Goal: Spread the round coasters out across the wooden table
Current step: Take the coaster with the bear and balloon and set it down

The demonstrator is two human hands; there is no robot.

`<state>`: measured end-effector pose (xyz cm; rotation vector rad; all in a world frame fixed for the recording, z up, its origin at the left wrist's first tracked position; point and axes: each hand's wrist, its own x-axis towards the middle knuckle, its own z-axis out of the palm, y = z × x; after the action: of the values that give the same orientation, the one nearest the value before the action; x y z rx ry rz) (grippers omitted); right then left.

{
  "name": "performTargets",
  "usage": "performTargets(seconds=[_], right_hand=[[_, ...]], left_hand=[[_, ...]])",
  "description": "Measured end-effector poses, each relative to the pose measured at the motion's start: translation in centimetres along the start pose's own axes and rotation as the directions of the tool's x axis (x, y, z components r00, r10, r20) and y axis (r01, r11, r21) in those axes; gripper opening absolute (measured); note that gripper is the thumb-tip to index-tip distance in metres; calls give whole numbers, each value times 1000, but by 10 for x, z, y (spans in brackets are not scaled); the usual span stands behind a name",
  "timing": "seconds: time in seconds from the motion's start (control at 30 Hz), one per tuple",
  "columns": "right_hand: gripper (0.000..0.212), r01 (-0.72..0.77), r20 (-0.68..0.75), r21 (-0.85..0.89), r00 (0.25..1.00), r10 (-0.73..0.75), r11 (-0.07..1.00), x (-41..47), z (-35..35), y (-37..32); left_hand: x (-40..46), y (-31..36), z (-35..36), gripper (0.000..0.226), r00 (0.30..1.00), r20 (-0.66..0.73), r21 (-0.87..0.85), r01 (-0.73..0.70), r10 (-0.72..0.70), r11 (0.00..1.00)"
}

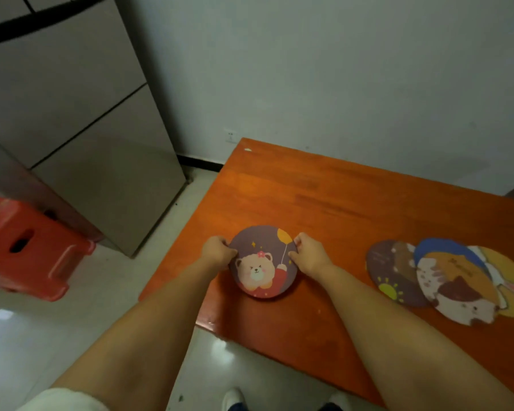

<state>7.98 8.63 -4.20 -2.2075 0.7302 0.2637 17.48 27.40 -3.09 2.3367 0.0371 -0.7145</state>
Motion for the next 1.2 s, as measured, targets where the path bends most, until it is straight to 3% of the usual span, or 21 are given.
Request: performTargets(seconds=[0.27,0.37,0.47,0.63,0.87,1.07,1.2], right_hand=[[17,-128,14,-71,991,130,989,-20,42,12],[18,-146,0,-110,989,147,983,-23,46,20],[15,-147,-33,-184,989,143,972,-25,52,22],[36,-140,-112,-268,987,114,953,-28,53,23],[40,-151,-136,-277,984,116,949,-34,27,29],[39,-178,-243,-254,963,115,951,-52,-21,48],[44,-184,-237,-238,963,127,953,-65,-63,82]], left_hand=[[5,-33,11,36,991,125,142,-59,42,988],[5,-35,16,12,984,150,249,-132,97,959],[7,-41,22,24,979,168,336,-170,119,926],[8,-41,22,37,976,154,401,-206,156,893],[9,-22,11,40,971,112,397,-239,211,886],[4,34,26,41,924,133,321,-383,359,866],[-15,76,62,40,887,178,299,-460,425,836]])
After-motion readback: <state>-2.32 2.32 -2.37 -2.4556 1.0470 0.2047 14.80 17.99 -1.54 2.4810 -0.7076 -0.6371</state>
